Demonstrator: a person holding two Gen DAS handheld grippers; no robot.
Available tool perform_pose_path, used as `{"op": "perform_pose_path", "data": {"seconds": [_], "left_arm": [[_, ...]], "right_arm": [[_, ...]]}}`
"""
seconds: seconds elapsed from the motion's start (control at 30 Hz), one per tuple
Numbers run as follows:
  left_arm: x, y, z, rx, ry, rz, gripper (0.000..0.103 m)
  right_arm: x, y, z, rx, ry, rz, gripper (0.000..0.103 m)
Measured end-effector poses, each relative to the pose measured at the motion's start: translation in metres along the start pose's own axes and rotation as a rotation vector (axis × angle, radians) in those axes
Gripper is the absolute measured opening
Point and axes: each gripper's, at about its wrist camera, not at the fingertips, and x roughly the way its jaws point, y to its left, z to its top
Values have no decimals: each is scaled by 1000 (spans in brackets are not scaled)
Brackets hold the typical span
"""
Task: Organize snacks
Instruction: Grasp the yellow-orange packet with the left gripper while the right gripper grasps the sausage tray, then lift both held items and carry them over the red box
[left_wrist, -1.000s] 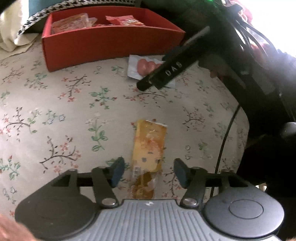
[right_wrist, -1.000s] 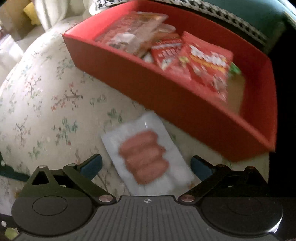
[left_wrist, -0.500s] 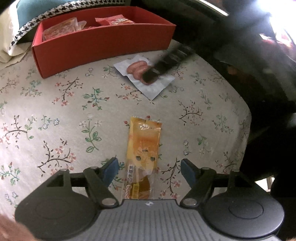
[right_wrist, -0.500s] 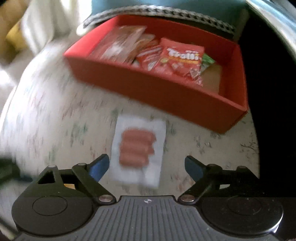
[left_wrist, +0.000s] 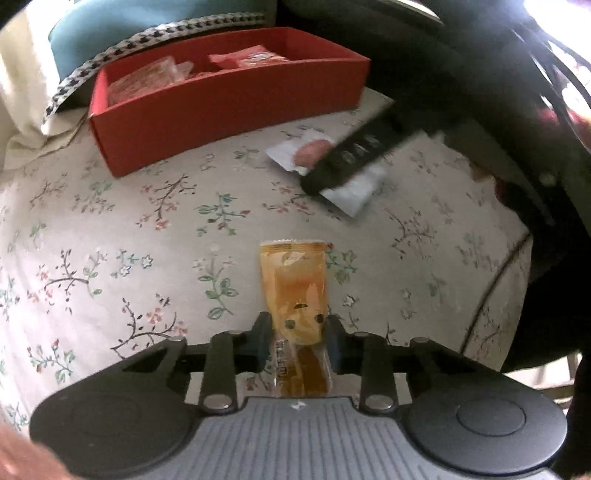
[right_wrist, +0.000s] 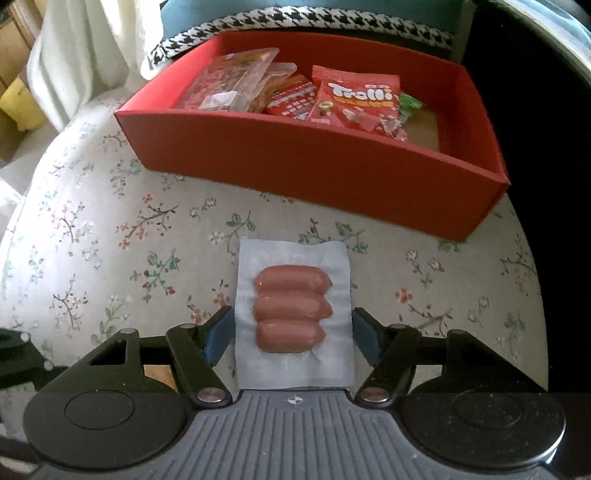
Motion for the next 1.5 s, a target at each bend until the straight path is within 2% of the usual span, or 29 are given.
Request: {"op": "perform_pose_path", "data": {"seconds": [0.23,0.43,1.5], "left_arm": [[-11,7,7,-43,-50,-7,22],[-21,24,13,-105,-95,7,22],[-45,36,38,-164,-258,104,22]], "right_arm": [[-21,-7,-3,99,-83,67,74],[-37,-14,-1,154,-148,87,74],[-59,-17,9,183,-287,114,74]]}}
